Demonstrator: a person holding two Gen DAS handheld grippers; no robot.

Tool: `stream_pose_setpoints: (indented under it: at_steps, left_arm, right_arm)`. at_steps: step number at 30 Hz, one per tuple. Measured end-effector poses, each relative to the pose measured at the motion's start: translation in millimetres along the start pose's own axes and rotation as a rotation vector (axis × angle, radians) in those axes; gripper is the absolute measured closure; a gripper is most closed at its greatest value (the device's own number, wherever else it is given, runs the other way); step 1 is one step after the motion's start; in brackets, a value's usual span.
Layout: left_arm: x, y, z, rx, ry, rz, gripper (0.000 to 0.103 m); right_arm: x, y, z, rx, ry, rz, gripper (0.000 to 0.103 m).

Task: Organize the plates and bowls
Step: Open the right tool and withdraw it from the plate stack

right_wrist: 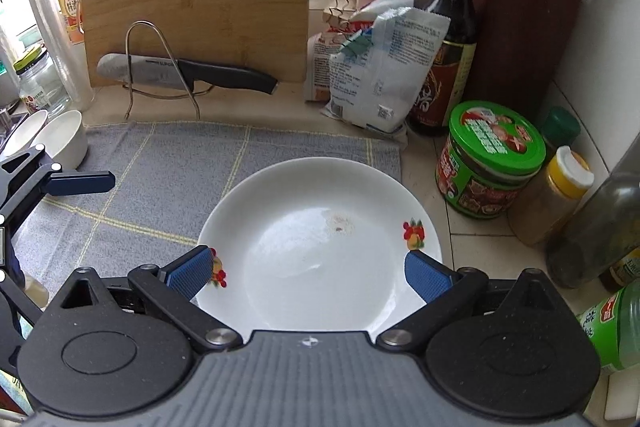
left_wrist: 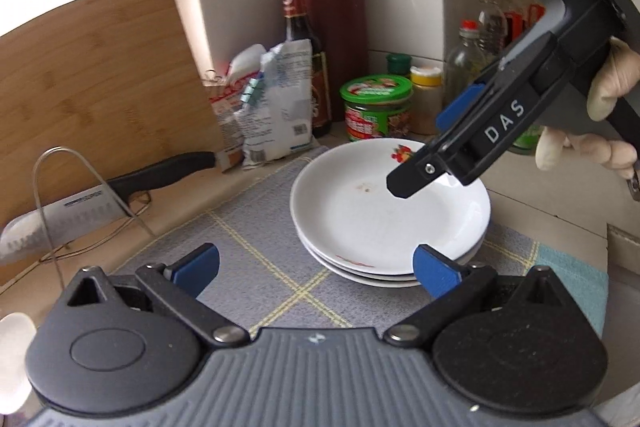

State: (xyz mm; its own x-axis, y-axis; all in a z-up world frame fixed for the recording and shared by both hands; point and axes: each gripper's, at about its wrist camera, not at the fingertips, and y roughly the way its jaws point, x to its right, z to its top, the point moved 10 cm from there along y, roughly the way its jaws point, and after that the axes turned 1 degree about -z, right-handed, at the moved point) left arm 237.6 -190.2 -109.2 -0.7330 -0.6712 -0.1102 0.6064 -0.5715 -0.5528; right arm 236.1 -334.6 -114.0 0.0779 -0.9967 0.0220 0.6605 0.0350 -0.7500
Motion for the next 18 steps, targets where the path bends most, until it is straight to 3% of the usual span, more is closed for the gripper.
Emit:
stream_pose_setpoints:
  at_steps: [7, 14, 18]
  left_arm:
    - [-31, -43, -4, 0.04, -0.128, 0.198, 0.001]
    - [-68, -84, -26, 0.013, -0.216, 0.267, 0.001]
    - [-85, -109, -43, 0.002, -0.225, 0.267, 0.001]
  right_arm:
    - [-35, -1, 12, 0.085, -0.054, 0.03, 0.0]
    - [-77, -1, 21, 0.102, -0.048, 0.043, 0.0]
    - [-109, 2, 19, 0.083, -0.05, 0.01, 0.0]
